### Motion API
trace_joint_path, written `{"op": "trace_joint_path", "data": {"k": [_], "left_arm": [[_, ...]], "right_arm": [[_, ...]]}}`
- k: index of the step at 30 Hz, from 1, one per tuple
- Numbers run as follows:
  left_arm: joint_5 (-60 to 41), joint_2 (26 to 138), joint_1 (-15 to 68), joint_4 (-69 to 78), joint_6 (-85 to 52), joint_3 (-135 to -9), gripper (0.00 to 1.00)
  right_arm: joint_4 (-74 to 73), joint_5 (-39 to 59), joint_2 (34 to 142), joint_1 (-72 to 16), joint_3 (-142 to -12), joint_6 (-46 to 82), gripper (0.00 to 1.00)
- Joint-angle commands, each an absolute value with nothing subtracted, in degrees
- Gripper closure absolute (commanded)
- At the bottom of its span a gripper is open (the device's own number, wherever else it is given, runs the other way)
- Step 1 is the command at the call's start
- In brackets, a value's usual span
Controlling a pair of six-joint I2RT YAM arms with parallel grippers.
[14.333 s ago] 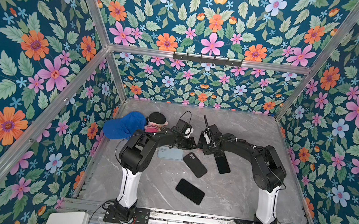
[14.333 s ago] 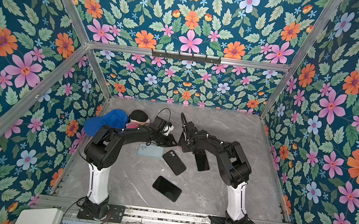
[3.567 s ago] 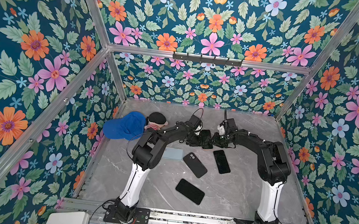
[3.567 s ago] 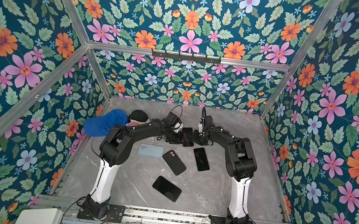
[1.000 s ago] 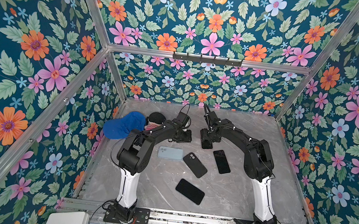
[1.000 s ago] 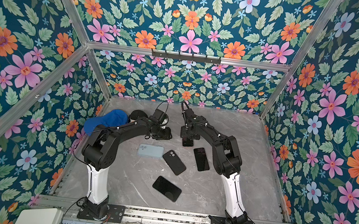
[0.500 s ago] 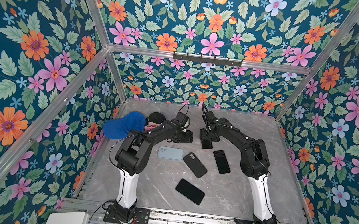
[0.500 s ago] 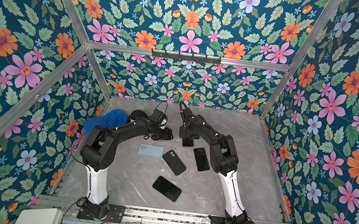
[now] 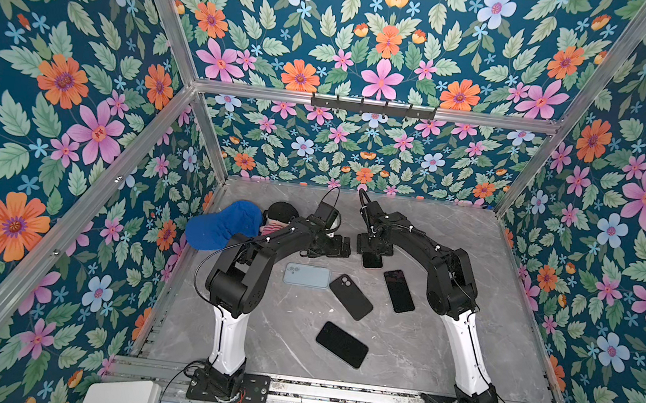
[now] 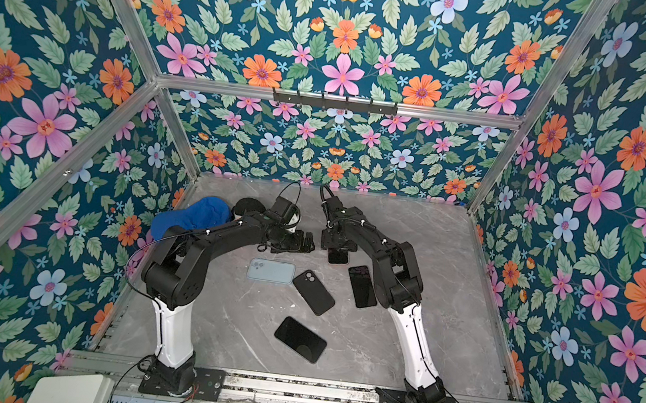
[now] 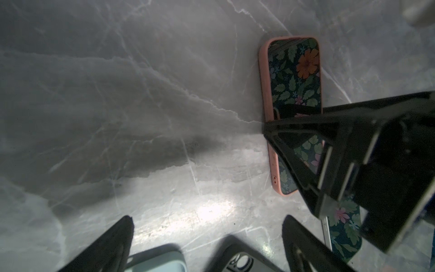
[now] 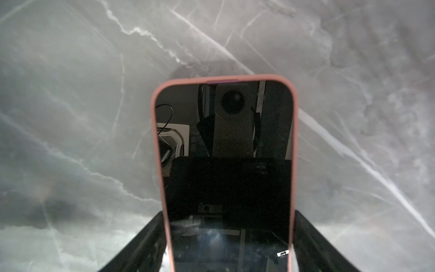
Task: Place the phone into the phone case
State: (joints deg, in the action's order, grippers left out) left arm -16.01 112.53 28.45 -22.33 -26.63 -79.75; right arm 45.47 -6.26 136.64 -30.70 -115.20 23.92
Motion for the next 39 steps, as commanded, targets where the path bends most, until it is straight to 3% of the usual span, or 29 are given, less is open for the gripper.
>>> {"op": "trace_joint_path", "data": {"k": [1, 16, 39], "left_arm": [[-15.63, 112.31, 28.3, -22.32, -26.01, -79.88, 0.0], [-16.56, 112.06, 28.3, -21.91, -26.02, -79.52, 0.0], [-17.53, 114.42, 28.3, -22.76, -26.01, -83.21, 0.0]], "right_arm": [[47.17, -6.33, 137.18, -30.93, -115.49, 24.68, 0.22], [48.98, -8.13, 137.75, -30.26, -118.33, 25.12, 0.29], [51.33, -7.04, 143.78, -19.38, -133.04, 17.49, 0.33]]}}
